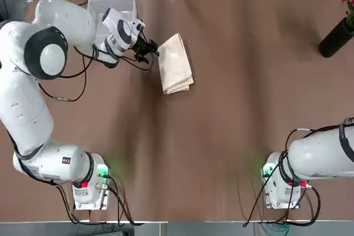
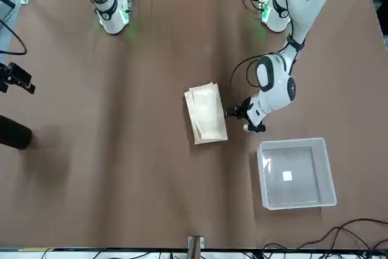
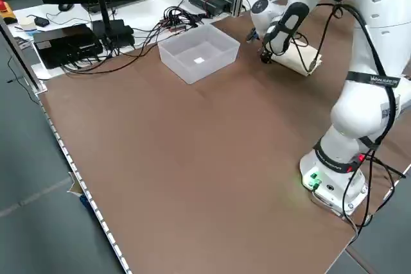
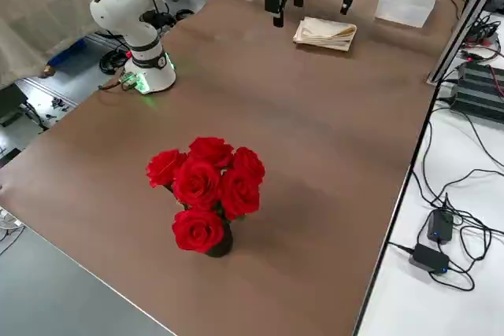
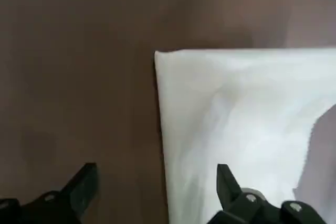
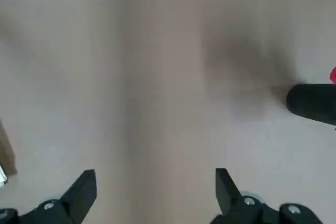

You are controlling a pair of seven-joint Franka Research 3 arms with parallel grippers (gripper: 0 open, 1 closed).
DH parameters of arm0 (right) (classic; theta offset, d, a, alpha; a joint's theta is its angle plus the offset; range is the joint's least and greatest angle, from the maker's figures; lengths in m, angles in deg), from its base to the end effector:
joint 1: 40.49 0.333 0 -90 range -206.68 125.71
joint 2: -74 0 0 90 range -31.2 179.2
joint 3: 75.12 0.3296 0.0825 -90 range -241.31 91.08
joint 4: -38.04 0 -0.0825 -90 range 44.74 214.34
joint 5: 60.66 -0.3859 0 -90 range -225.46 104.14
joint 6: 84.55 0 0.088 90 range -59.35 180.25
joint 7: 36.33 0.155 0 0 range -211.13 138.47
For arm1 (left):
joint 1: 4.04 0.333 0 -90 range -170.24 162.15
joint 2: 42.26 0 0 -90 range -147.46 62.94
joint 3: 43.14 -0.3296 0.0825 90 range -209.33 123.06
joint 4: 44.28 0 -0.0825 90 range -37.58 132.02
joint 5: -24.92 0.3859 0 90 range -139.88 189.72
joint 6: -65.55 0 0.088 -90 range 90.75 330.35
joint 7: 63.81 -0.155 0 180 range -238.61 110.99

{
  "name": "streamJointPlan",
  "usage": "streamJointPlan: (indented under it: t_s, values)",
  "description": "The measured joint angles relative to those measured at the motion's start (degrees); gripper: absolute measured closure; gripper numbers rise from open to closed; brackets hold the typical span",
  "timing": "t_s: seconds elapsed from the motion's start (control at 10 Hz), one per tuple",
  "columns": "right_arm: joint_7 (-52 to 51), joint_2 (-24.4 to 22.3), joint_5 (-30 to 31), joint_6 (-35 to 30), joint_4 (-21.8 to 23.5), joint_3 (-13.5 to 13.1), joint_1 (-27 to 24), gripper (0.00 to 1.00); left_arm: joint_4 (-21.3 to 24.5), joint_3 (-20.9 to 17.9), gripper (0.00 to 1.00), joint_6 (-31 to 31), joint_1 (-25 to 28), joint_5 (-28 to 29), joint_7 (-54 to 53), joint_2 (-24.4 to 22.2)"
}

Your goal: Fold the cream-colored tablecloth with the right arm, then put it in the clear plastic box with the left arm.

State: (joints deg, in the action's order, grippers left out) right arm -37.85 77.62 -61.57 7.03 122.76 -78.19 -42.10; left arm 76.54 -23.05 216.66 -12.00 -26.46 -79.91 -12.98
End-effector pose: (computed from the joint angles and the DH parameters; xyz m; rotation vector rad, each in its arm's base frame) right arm 0.5814 -0.0442 0.6007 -3.1297 0.0860 -0.0896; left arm 0.5211 -0.2828 0.1508 2.5475 0.0992 -0.0966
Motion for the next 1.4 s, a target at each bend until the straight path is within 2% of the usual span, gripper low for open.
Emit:
streamJointPlan:
  t_s: [0.3, 0.7, 1.1, 1.4]
  values:
    - [0.0, 0.0, 0.0, 0.01, 0.0, 0.0, 0.0, 0.0, -1.55, 0.59, 0.0, 0.19, -0.3, -0.01, -0.51, 1.57]
    - [0.0, 0.0, 0.0, 0.03, 0.0, 0.0, 0.0, 0.0, -3.79, 2.12, 0.0, 1.35, -0.37, -0.01, -0.54, 5.97]
    - [0.0, 0.0, 0.0, 0.03, 0.0, 0.0, 0.0, 0.0, -5.86, 4.06, 0.0, 3.86, -0.57, -0.02, -0.48, 7.61]
    - [0.0, 0.0, 0.0, 0.03, 0.0, 0.0, 0.0, 0.0, -8.51, 4.2, 0.03, 8.93, -3.18, -0.59, 1.67, 9.92]
